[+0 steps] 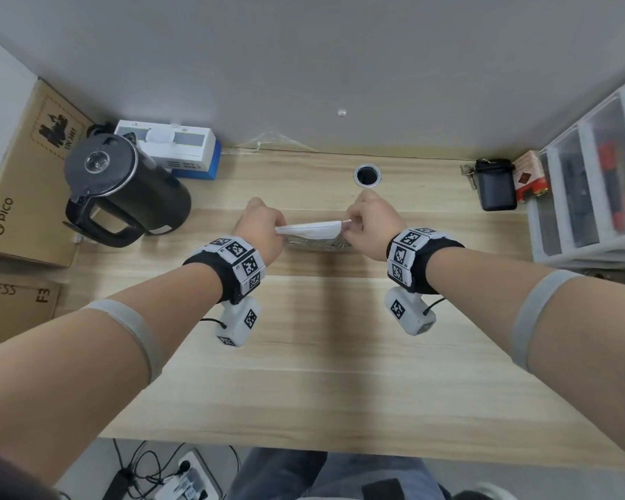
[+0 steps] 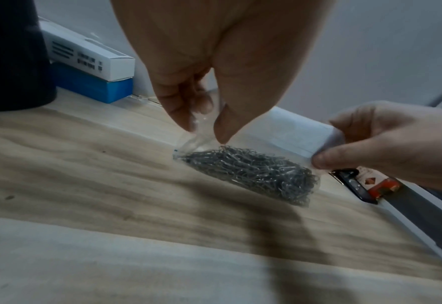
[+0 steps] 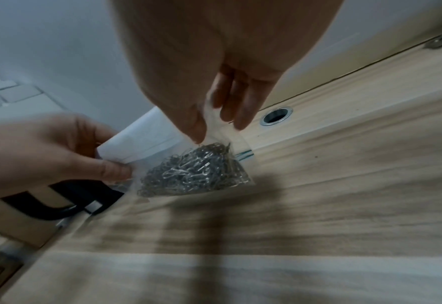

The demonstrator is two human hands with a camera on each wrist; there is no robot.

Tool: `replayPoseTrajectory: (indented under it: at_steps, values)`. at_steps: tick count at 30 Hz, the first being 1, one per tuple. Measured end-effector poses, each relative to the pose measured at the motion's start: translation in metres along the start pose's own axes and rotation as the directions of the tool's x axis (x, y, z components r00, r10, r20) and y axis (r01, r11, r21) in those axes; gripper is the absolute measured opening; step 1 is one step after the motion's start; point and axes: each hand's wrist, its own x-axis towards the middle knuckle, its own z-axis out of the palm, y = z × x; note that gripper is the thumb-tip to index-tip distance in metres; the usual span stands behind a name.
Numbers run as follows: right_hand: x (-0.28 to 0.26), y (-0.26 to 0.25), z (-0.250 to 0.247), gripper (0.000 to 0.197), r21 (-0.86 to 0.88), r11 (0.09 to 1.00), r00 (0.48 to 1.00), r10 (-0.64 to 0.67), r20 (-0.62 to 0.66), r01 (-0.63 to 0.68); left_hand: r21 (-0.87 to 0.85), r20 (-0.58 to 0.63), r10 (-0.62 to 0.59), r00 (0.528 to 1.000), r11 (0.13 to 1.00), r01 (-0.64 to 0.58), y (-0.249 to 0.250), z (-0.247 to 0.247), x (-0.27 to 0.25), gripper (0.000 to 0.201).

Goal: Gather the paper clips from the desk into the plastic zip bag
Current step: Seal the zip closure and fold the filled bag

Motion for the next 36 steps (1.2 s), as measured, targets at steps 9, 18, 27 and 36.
replayPoseTrajectory:
  at_steps: [9, 18, 27, 36]
  values:
    - [0.001, 0.017, -0.02, 0.011, 0.513, 0.831, 0.976, 0.193, 0.098, -0.216, -0.532, 0.126, 0.002, 0.992, 0.844, 0.065, 0.004, -0.013, -0.001, 0.033]
    - [0.013, 0.035, -0.005, 0.027, 0.549, 0.735, 0.904, 0.417, 0.099, -0.399, -0.644, 0.467, -0.17, 0.868, 0.607, 0.465, 0.017, -0.001, 0.024, 0.044]
    - [0.033, 0.061, -0.003, 0.062, 0.465, 0.796, 0.914, 0.399, 0.078, -0.387, -0.458, 0.287, -0.179, 0.941, 0.837, 0.299, 0.028, 0.02, 0.057, 0.09]
    - [0.043, 0.065, -0.006, 0.068, -0.271, 0.921, 0.956, 0.24, -0.171, -0.28, -0.06, 0.026, 0.116, 0.993, 0.992, -0.115, 0.024, 0.03, 0.073, 0.058]
